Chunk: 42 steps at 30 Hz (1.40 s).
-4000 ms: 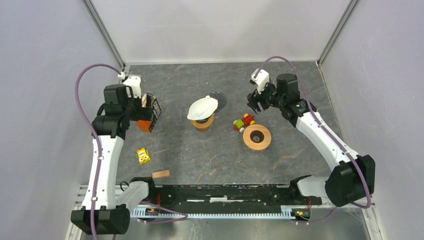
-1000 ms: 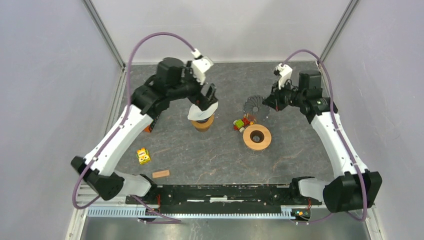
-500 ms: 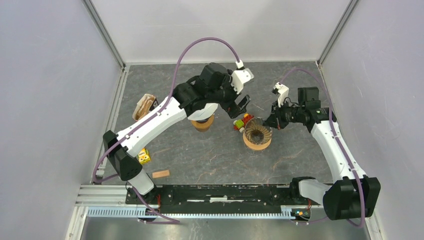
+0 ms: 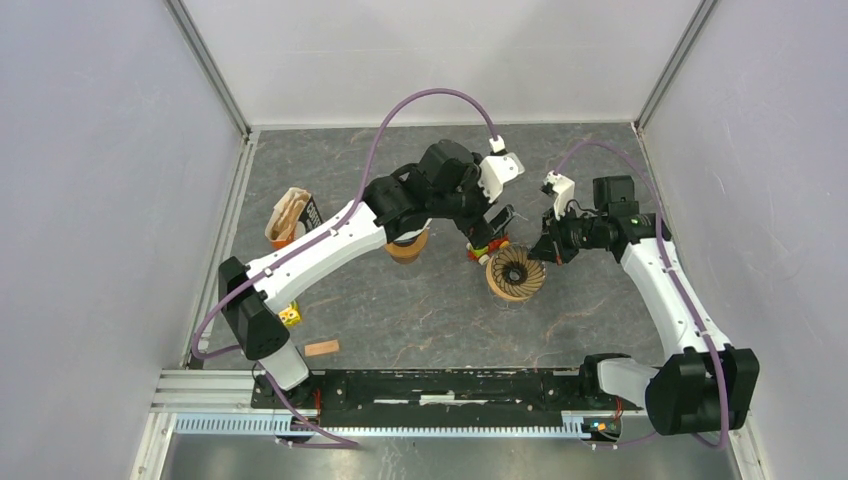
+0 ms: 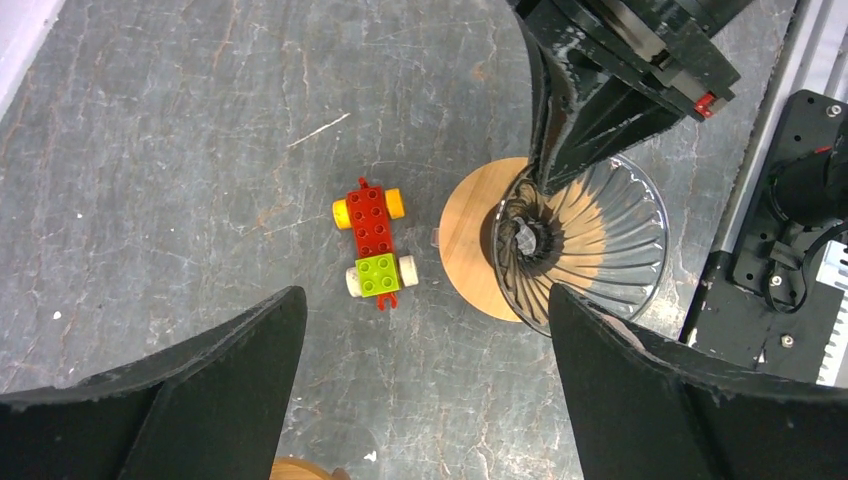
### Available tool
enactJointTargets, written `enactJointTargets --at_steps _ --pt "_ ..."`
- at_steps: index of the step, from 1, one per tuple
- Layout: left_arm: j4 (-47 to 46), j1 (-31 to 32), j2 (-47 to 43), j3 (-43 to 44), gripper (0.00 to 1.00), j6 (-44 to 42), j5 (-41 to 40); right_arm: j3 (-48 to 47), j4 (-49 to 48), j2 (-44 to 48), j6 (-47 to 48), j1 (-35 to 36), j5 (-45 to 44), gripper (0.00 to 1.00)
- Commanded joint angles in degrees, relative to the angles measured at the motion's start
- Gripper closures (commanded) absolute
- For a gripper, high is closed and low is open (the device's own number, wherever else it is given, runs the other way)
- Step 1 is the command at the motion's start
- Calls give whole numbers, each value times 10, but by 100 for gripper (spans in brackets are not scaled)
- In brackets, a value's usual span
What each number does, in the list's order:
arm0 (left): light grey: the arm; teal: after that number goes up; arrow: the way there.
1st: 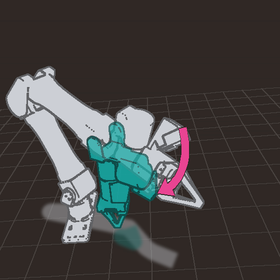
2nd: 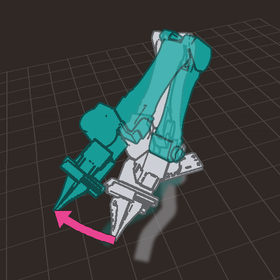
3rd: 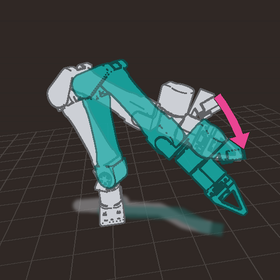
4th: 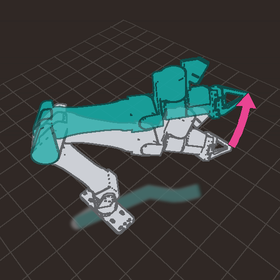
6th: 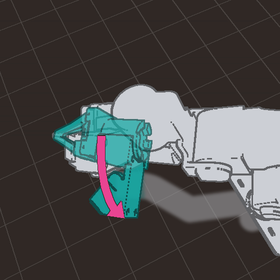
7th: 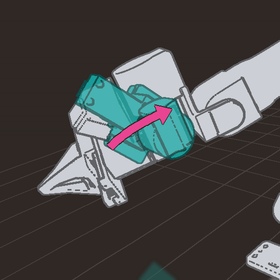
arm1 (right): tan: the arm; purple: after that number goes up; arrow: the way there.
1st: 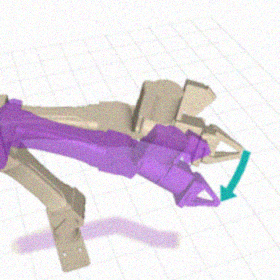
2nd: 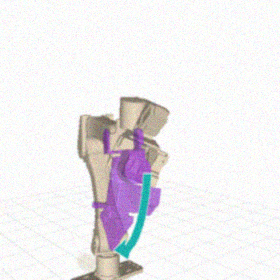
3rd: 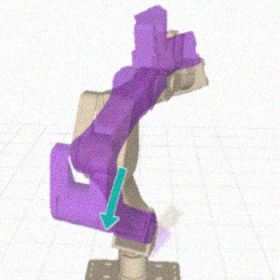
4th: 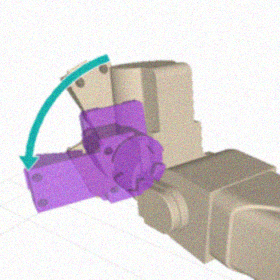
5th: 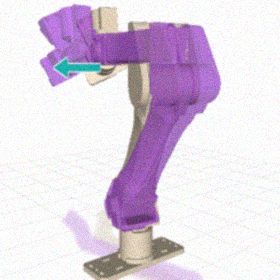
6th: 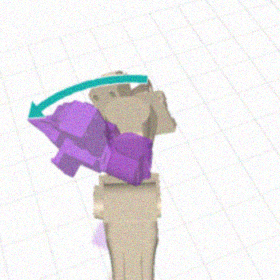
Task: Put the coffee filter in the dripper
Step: Place the coffee dripper in the dripper holder.
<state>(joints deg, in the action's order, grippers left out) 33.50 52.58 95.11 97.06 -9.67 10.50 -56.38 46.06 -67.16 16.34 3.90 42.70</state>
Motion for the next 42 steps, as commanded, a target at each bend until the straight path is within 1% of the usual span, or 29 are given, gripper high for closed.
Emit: enactJointTargets --at_steps 1,9,14,25,37,42 --pt "-35 12 9 -20 5 17 -6 -11 -2 -11 8 -5 0 100" --pt "-53 28 26 -47 9 38 -27 -21 -19 -54 2 -9 -6 100" --pt "-51 38 51 -45 16 43 -37 -35 -18 -80 6 -8 -15 100" --pt "-46 43 61 -62 23 55 -41 -32 -13 -95 22 -9 -24 100" --pt "-55 44 65 -71 25 67 -26 -44 -3 -91 34 -8 -29 99" --pt "-64 44 44 -79 22 58 -24 -53 -2 -93 33 -9 -34 100"
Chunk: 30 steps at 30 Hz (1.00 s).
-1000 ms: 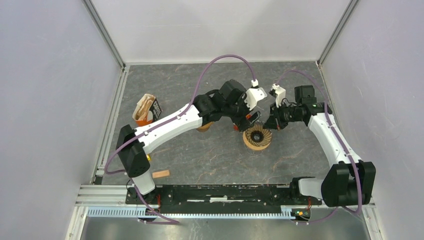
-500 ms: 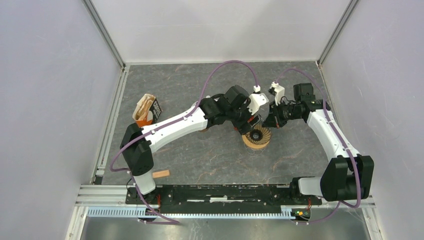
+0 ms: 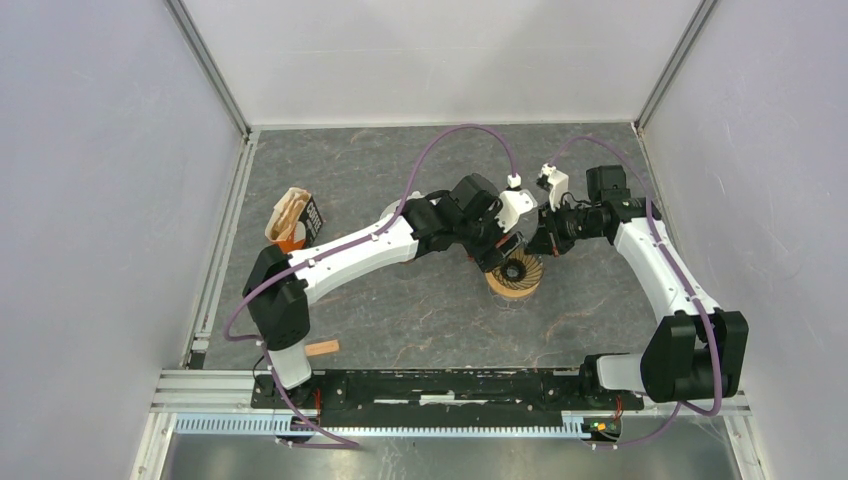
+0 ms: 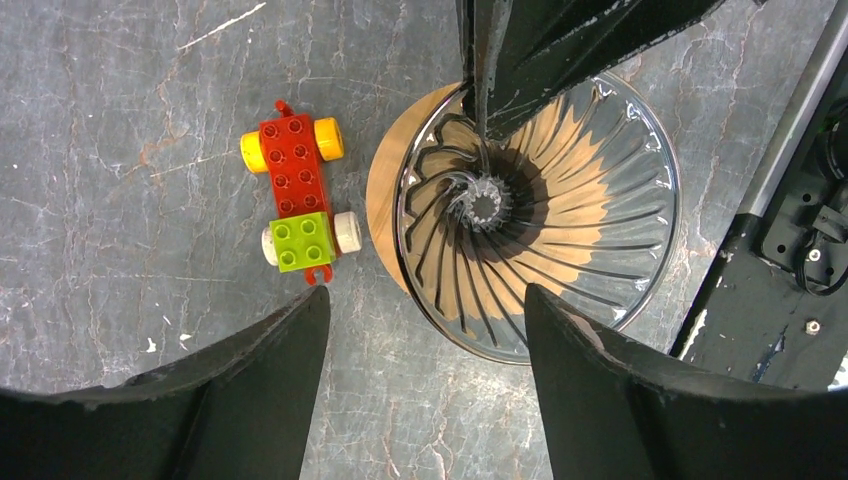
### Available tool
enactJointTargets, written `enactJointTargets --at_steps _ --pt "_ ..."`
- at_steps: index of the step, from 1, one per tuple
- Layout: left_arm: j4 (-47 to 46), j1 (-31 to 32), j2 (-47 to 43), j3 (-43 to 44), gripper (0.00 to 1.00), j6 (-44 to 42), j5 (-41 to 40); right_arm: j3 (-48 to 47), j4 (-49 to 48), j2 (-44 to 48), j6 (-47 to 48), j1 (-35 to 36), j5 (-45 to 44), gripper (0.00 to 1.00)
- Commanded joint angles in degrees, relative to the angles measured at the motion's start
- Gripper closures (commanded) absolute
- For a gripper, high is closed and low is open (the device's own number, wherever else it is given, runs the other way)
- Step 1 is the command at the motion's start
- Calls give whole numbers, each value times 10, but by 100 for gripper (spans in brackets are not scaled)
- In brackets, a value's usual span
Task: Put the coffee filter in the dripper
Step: Place the coffee dripper in the dripper holder.
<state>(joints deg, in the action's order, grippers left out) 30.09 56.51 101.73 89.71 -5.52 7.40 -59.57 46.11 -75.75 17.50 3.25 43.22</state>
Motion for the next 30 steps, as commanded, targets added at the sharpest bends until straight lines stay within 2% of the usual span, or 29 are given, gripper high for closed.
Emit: enactJointTargets --at_steps 1,12,26,30 --pt "-29 4 -24 -7 22 13 7 -21 -3 -8 21 -3 -41 100" --pt "-31 4 -23 -18 34 10 13 -34 -2 -15 18 -3 -51 100" --pt "-35 4 24 20 33 30 -16 -38 1 -39 22 -3 -44 99" --pt "-35 3 37 35 37 34 -17 -41 5 -49 24 -3 -46 100"
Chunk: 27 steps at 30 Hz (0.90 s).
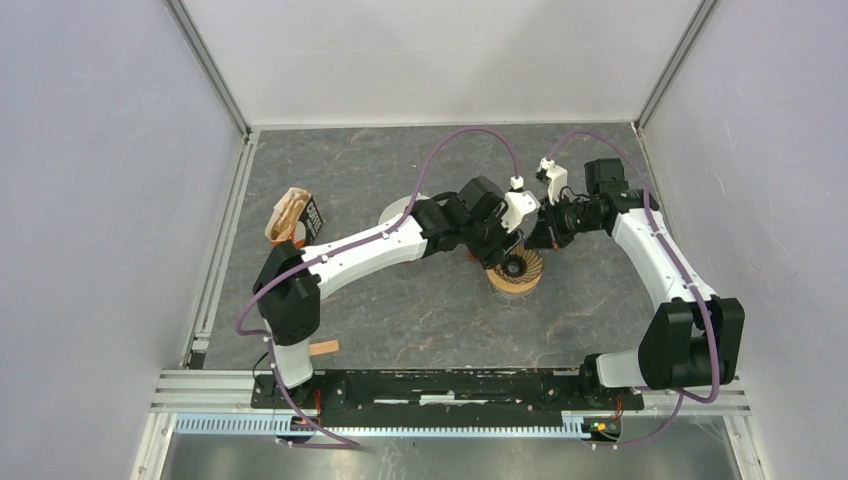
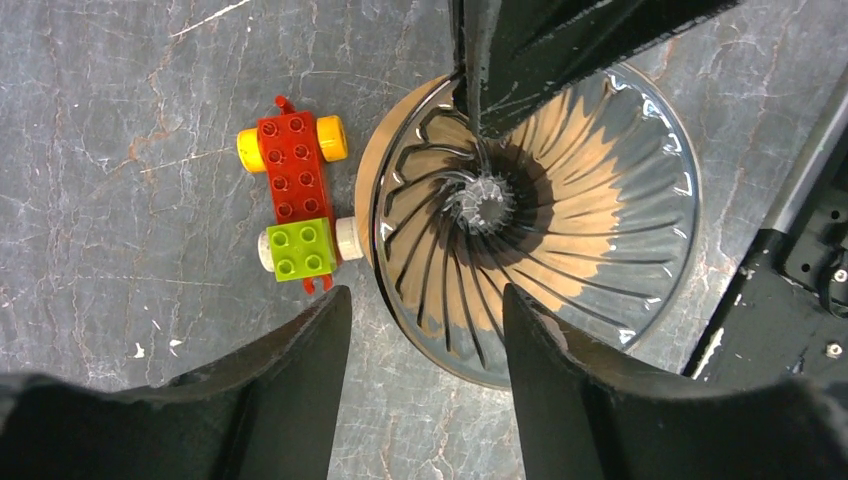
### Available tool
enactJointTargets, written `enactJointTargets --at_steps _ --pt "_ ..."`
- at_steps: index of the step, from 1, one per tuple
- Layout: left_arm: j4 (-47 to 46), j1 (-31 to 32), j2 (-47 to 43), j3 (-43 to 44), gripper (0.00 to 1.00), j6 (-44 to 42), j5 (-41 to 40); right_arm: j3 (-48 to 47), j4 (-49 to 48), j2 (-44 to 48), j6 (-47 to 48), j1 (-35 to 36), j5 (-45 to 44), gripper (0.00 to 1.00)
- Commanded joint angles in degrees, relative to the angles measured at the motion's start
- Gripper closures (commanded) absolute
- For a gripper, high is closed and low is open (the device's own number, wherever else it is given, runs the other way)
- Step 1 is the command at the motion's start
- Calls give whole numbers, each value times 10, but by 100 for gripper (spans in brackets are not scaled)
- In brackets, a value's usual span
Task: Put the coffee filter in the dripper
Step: Place the coffee dripper in the dripper holder.
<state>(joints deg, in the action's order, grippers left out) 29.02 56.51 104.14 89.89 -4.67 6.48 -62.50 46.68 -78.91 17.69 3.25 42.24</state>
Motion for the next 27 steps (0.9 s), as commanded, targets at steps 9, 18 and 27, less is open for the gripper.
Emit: enactJointTargets --at_steps 9,18,27 --pt "-22 4 23 45 51 34 2 -10 5 -14 33 -3 -35 100" --pt "-6 4 39 55 69 62 15 -18 10 -13 37 -3 -31 96" --pt "-2 4 44 52 88 79 27 -17 8 -4 38 -7 -22 79"
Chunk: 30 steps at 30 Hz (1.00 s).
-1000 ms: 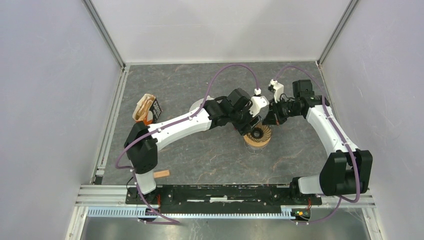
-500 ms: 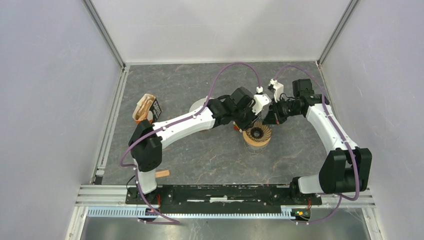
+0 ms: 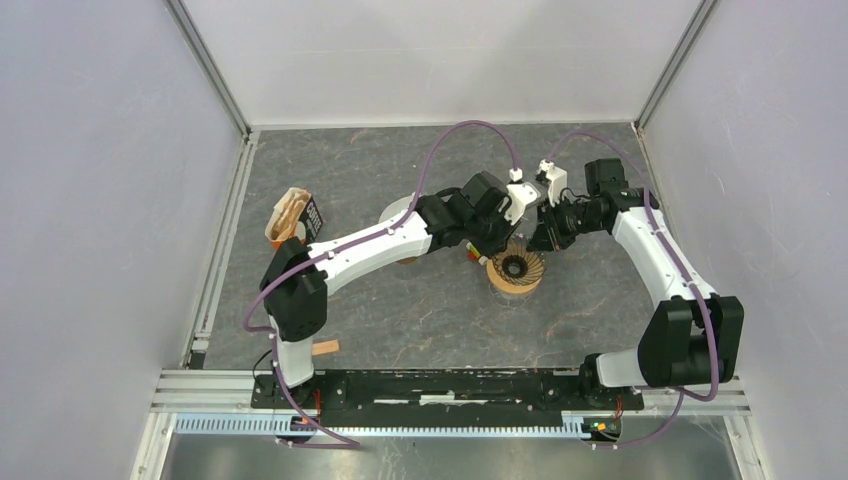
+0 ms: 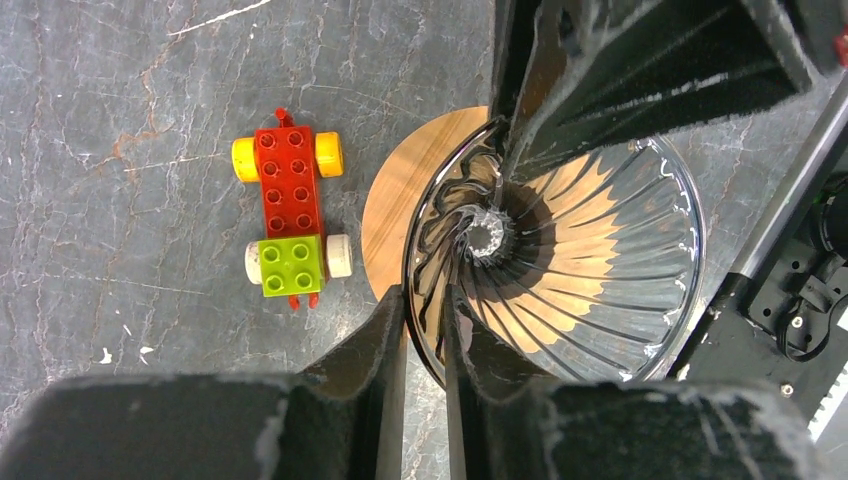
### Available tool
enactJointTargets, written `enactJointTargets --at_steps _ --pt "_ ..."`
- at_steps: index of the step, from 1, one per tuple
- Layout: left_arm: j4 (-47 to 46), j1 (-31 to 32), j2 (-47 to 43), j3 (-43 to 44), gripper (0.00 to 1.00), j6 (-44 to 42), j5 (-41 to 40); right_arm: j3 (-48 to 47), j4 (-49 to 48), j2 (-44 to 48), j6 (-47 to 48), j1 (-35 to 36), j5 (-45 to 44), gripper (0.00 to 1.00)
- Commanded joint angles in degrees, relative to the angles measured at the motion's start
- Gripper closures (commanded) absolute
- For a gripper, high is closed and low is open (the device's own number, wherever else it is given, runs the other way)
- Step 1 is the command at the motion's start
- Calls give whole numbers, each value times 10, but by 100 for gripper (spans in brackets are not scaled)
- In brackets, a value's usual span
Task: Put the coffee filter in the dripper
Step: Place the coffee dripper in the dripper holder.
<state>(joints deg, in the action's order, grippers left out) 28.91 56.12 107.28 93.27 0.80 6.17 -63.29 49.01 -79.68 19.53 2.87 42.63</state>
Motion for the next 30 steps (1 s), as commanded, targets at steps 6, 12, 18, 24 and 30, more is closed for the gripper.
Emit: enactJointTargets --at_steps 6,12,18,24,30 --pt "9 7 14 17 98 33 29 -5 -16 18 22 -15 -31 55" --pt "23 7 16 20 98 46 14 -5 3 27 38 -25 -15 47" --pt "46 7 22 34 98 62 1 -2 39 41 73 -25 10 45" --pt "67 7 32 49 98 80 -4 8 69 52 99 -41 18 45" --pt "72 7 33 53 98 94 -10 17 68 59 101 -45 25 45"
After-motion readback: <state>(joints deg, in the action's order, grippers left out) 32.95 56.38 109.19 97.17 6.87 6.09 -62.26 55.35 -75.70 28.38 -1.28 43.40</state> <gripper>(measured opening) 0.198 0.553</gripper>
